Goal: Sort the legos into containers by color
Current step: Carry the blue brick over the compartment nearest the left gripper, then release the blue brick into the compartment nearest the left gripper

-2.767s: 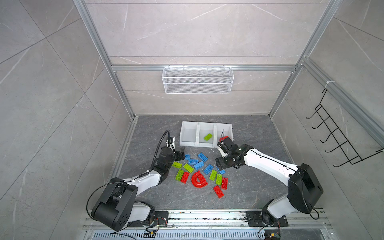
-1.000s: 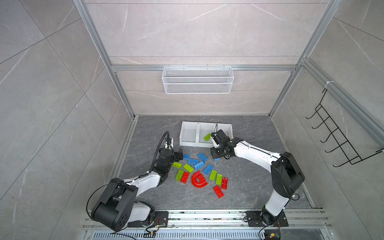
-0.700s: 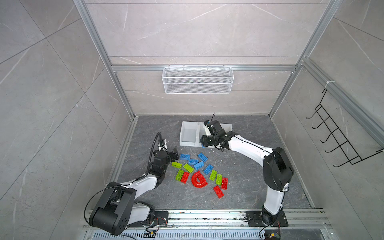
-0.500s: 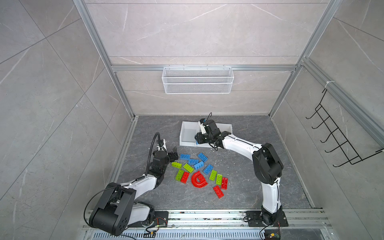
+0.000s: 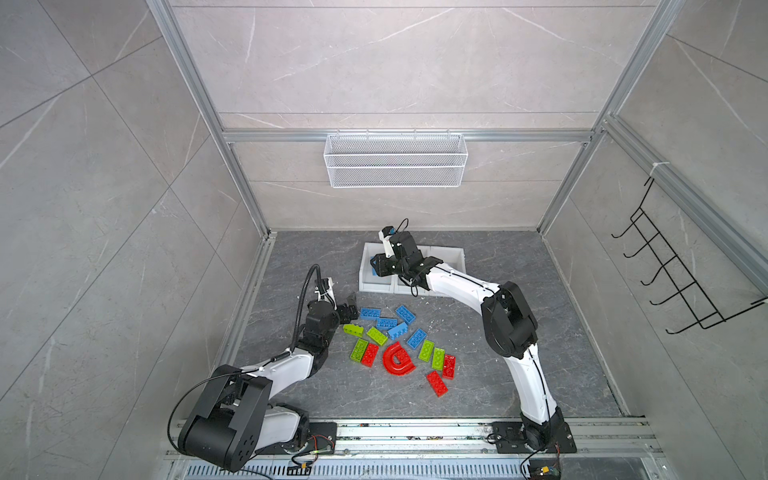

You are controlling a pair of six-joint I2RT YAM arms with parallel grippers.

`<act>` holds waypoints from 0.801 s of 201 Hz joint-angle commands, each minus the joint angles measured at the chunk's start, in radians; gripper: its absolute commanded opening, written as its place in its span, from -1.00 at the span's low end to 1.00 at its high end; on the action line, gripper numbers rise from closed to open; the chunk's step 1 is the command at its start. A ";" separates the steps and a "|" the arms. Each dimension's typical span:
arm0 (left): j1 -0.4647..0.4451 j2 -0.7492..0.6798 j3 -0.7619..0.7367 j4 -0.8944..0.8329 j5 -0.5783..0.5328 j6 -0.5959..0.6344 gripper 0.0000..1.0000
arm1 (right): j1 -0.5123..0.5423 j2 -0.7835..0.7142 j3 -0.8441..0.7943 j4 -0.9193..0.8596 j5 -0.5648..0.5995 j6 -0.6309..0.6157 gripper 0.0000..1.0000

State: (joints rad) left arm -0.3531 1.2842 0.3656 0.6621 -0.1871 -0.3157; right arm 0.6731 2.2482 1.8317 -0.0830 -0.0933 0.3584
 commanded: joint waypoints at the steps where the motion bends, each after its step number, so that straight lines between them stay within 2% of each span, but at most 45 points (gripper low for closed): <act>1: 0.001 -0.014 0.009 0.057 0.011 -0.013 0.94 | 0.001 0.018 0.029 -0.034 0.032 -0.008 -0.22; 42: 0.000 -0.031 0.004 0.054 0.006 -0.008 0.94 | 0.001 0.040 0.088 -0.087 0.047 -0.025 -0.18; 79: 0.000 -0.020 0.009 0.056 0.017 -0.012 0.94 | 0.007 -0.049 0.039 -0.111 0.054 -0.041 0.13; 119: 0.000 -0.029 0.008 0.051 0.016 0.002 0.94 | 0.018 -0.385 -0.298 -0.178 0.097 -0.033 0.22; 161: -0.001 -0.024 0.013 0.051 0.031 0.009 0.94 | 0.036 -0.786 -0.713 -0.377 0.141 0.121 0.25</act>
State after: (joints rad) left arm -0.3534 1.2800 0.3656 0.6621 -0.1745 -0.3161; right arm 0.6899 1.6527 1.3022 -0.2996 0.0029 0.3752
